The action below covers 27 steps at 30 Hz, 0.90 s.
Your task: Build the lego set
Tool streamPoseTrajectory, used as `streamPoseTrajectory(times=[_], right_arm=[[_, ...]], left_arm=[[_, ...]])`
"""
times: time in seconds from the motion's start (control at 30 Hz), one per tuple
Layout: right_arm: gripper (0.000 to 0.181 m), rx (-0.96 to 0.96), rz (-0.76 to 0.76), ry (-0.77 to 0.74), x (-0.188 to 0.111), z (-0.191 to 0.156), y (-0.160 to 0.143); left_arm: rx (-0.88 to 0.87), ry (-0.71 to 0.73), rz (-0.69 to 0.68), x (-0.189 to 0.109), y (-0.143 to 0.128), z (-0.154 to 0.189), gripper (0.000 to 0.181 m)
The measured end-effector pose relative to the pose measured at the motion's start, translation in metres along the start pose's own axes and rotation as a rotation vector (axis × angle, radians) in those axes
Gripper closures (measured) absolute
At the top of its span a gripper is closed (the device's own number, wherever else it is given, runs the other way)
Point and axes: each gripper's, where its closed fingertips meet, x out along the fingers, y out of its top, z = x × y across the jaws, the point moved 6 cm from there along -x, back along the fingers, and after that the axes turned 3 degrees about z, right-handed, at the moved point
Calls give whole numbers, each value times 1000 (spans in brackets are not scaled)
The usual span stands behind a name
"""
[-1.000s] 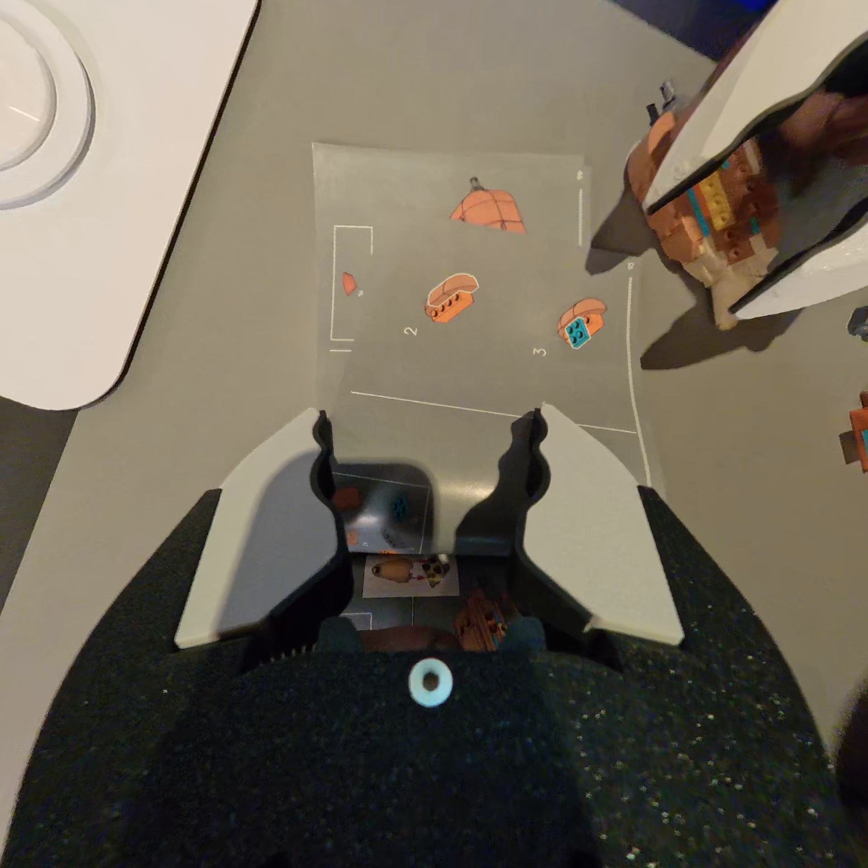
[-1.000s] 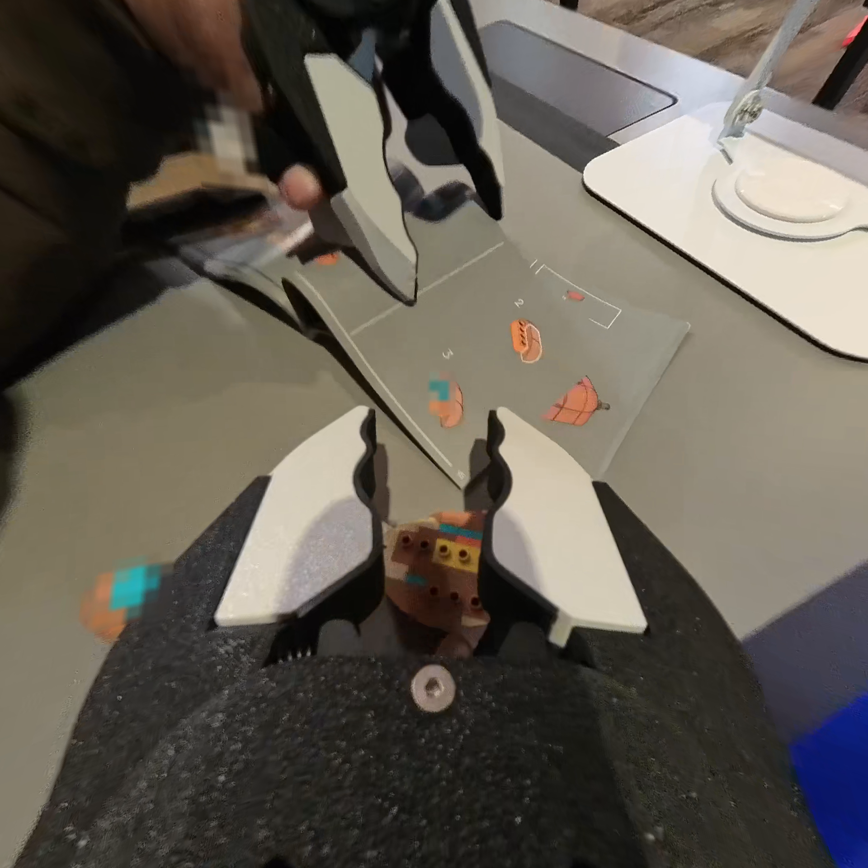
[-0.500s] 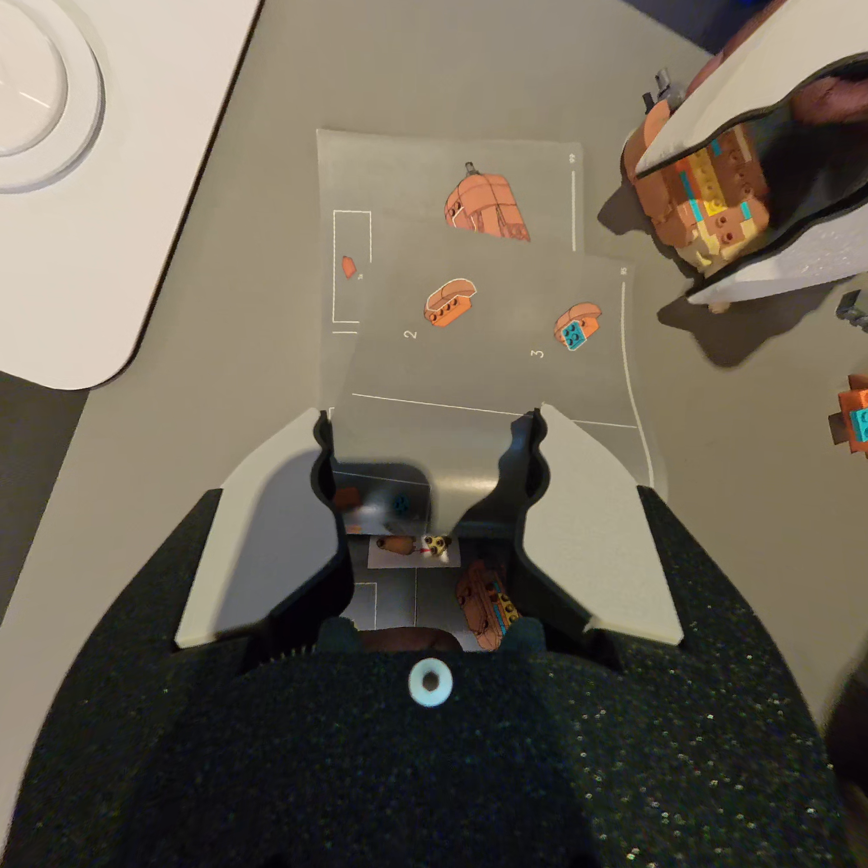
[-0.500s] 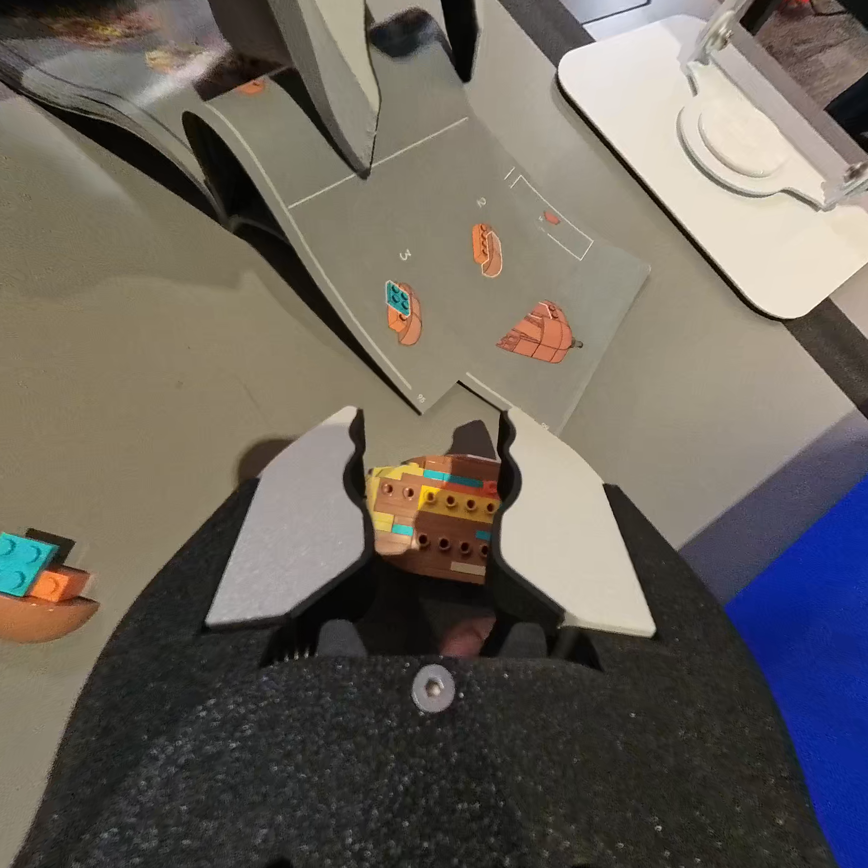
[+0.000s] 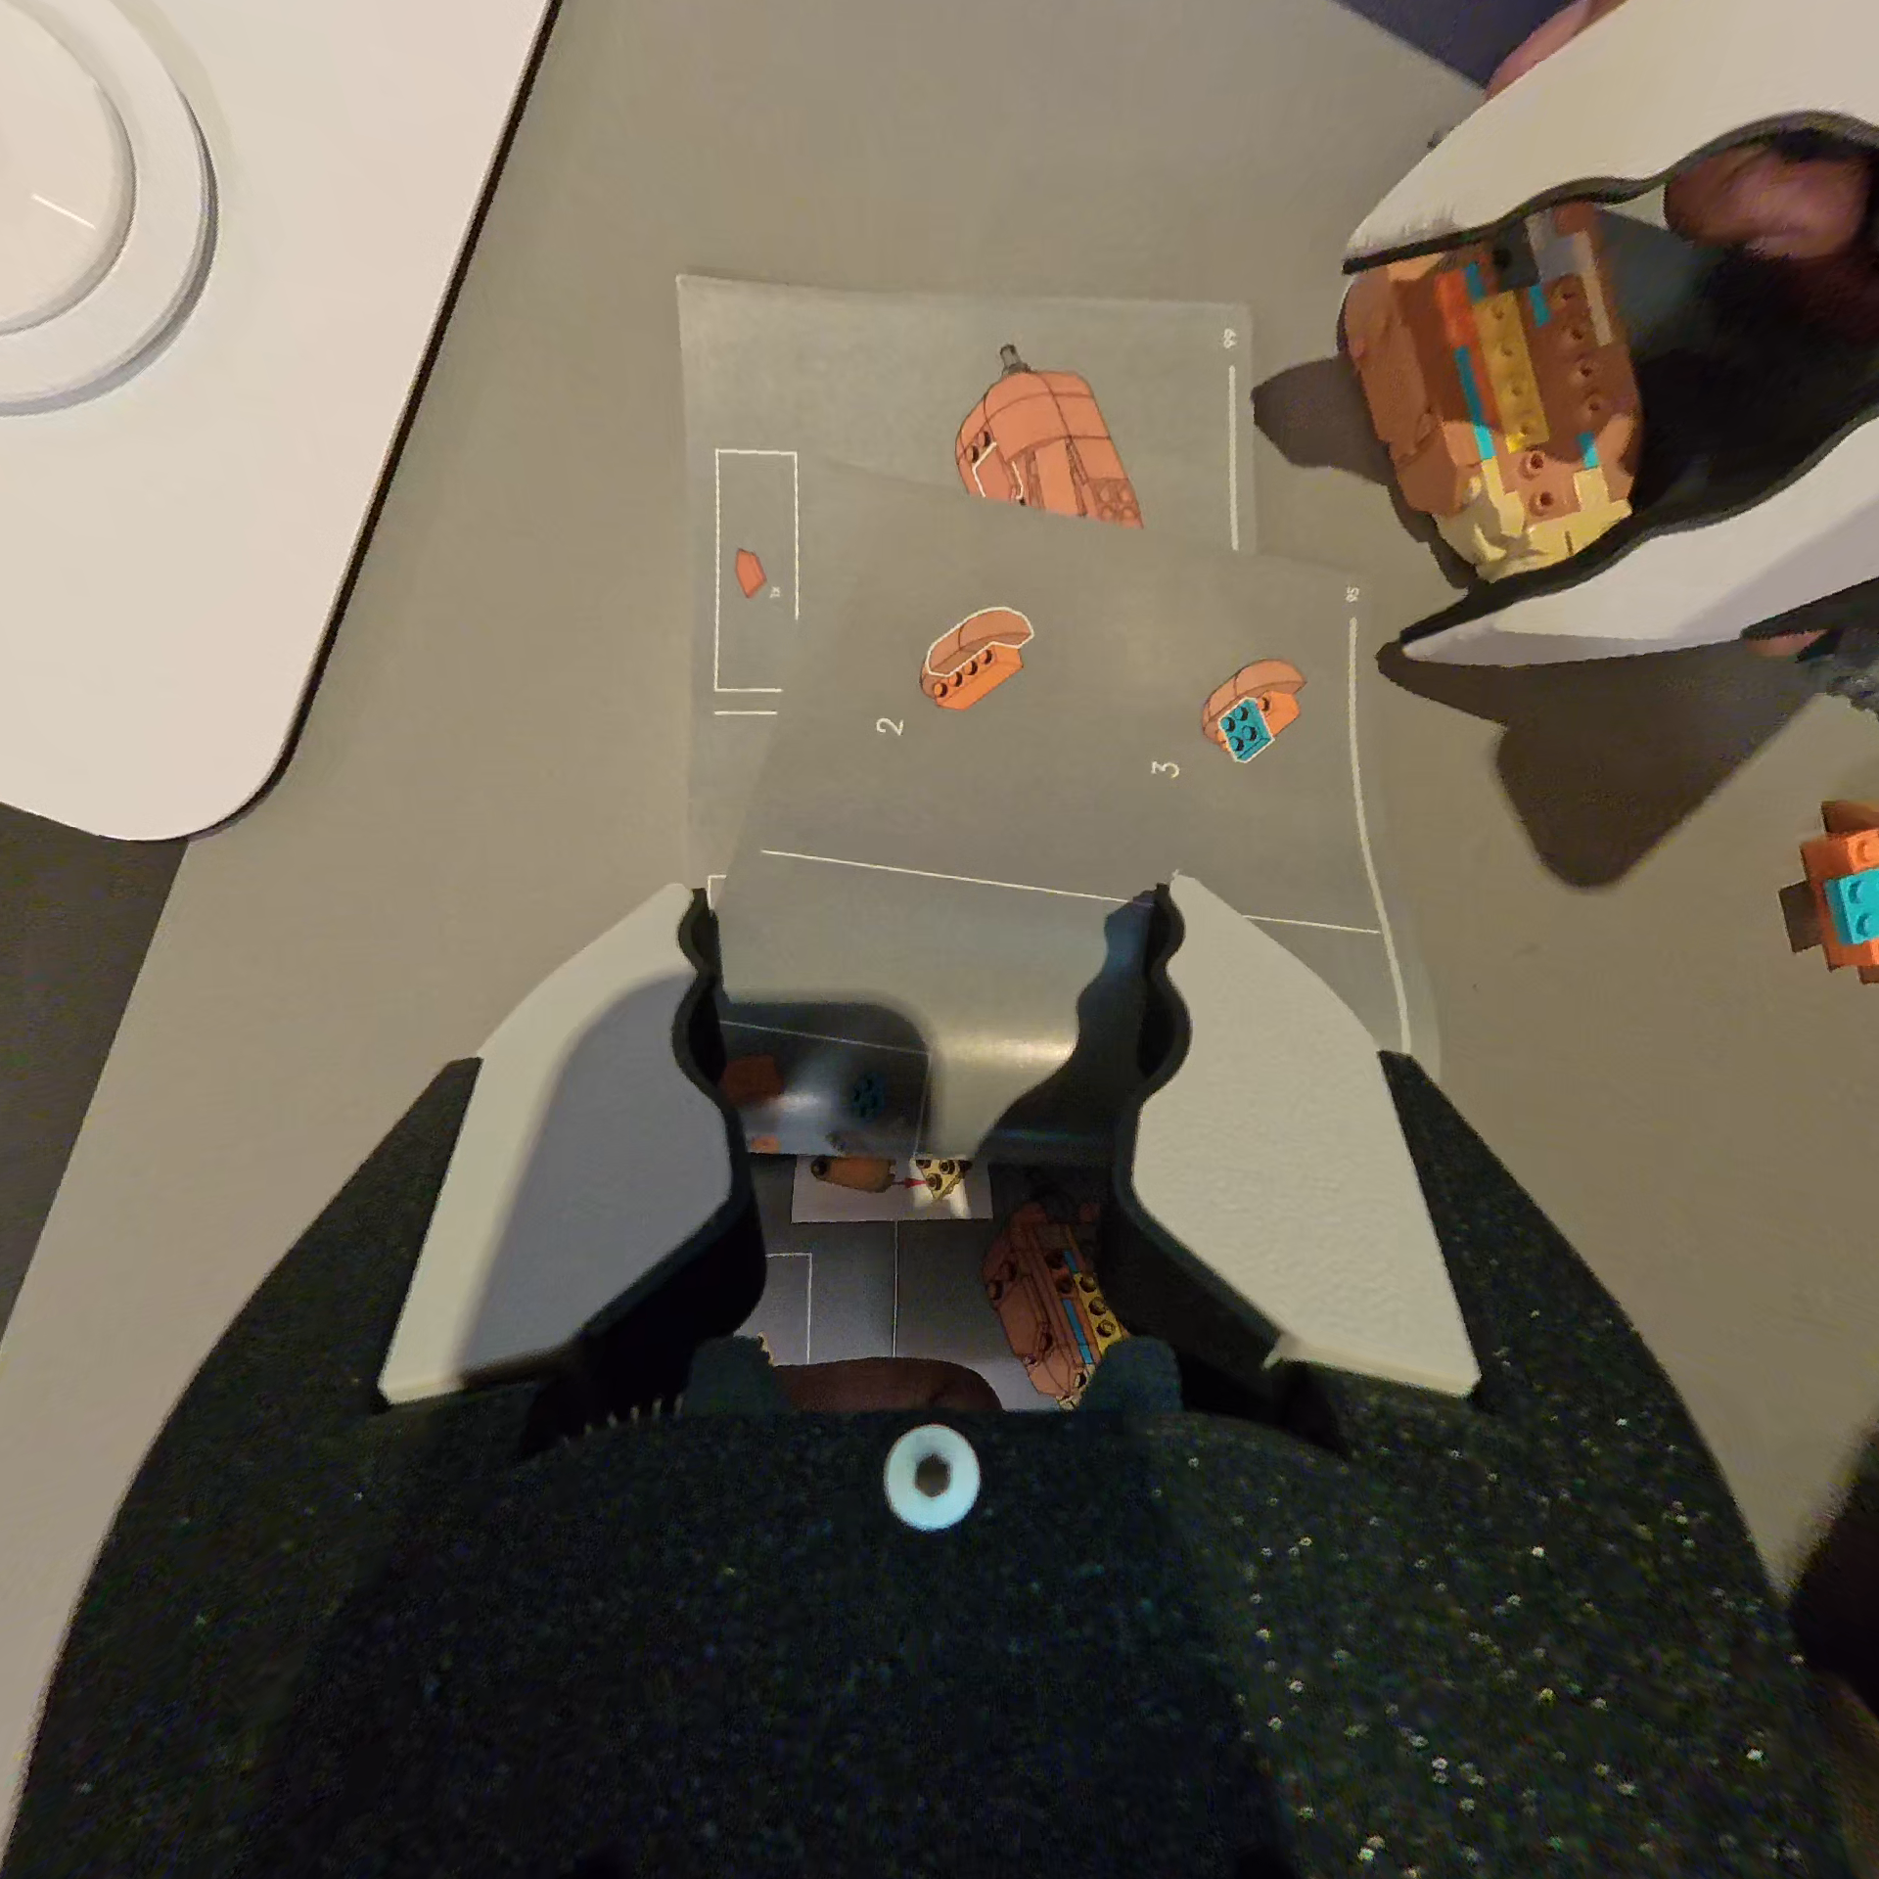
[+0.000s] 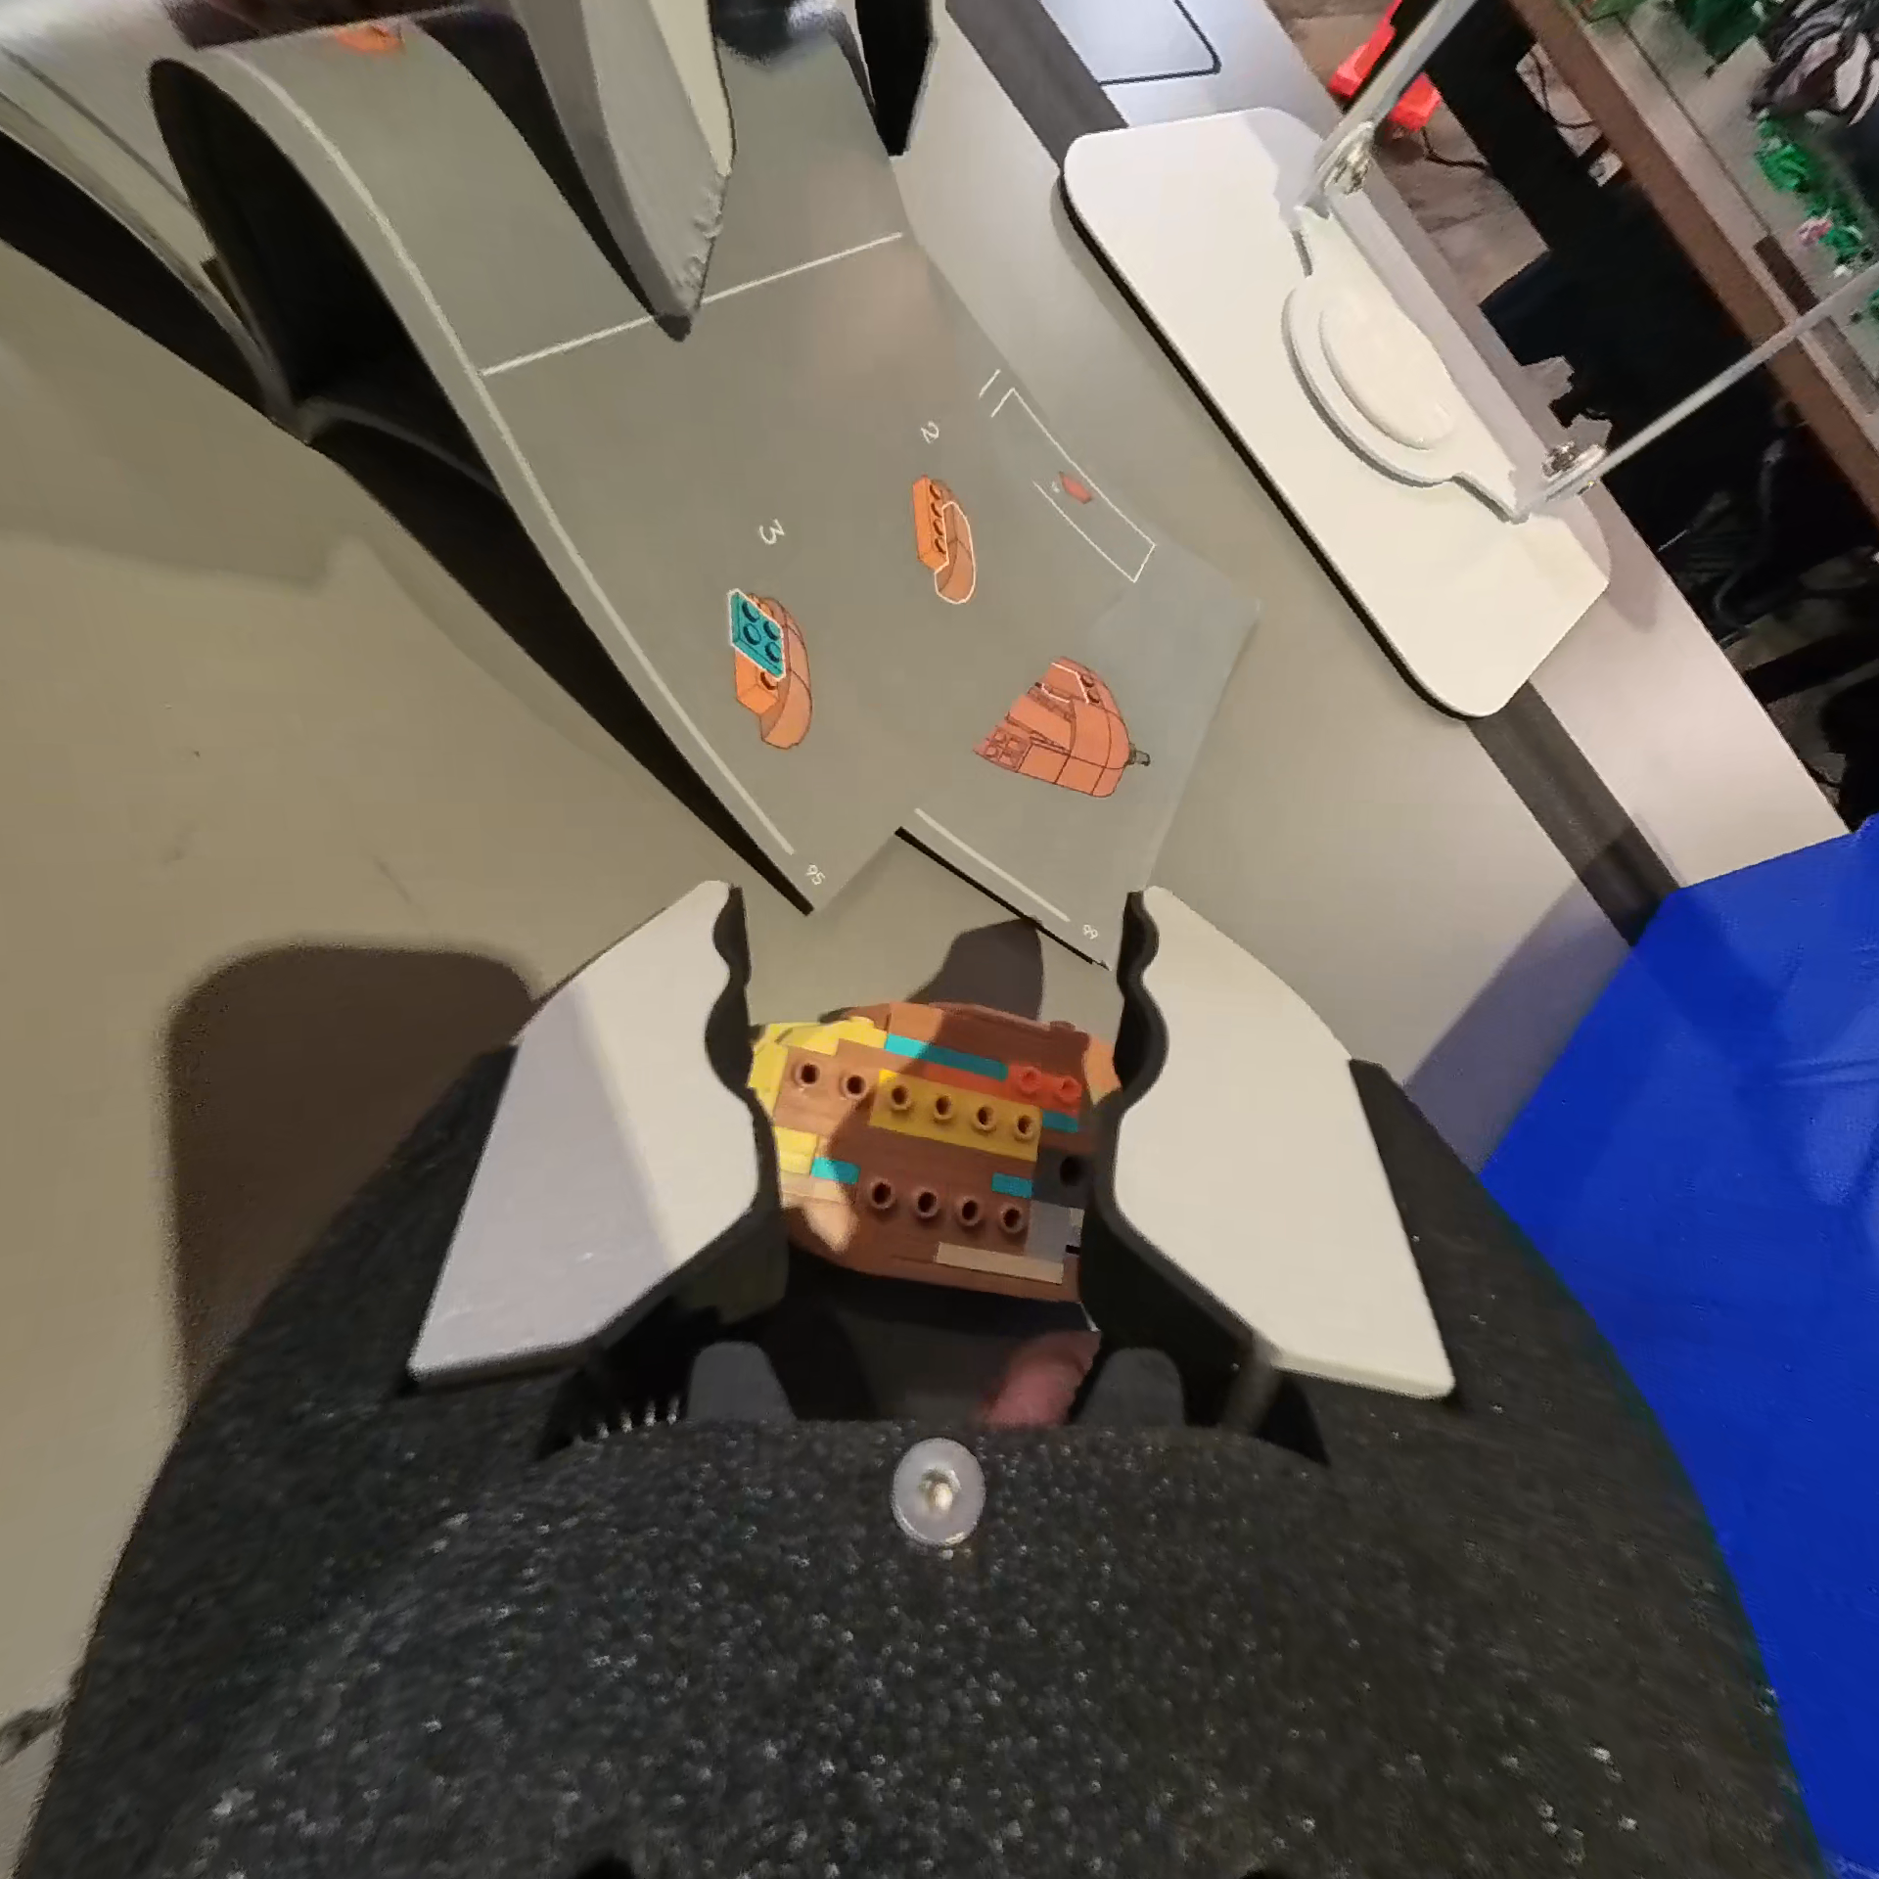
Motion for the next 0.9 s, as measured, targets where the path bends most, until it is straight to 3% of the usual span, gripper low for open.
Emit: streamPoseTrajectory(times=[0.33,0.9], right_arm=[[110,-73,39,-19,4,-16,14],[116,-66,90,-113,6,-4,22]], left_arm=[[-1,-5,8,-2,0,0,100],[-7,-11,9,-3,-2,-1,100]])
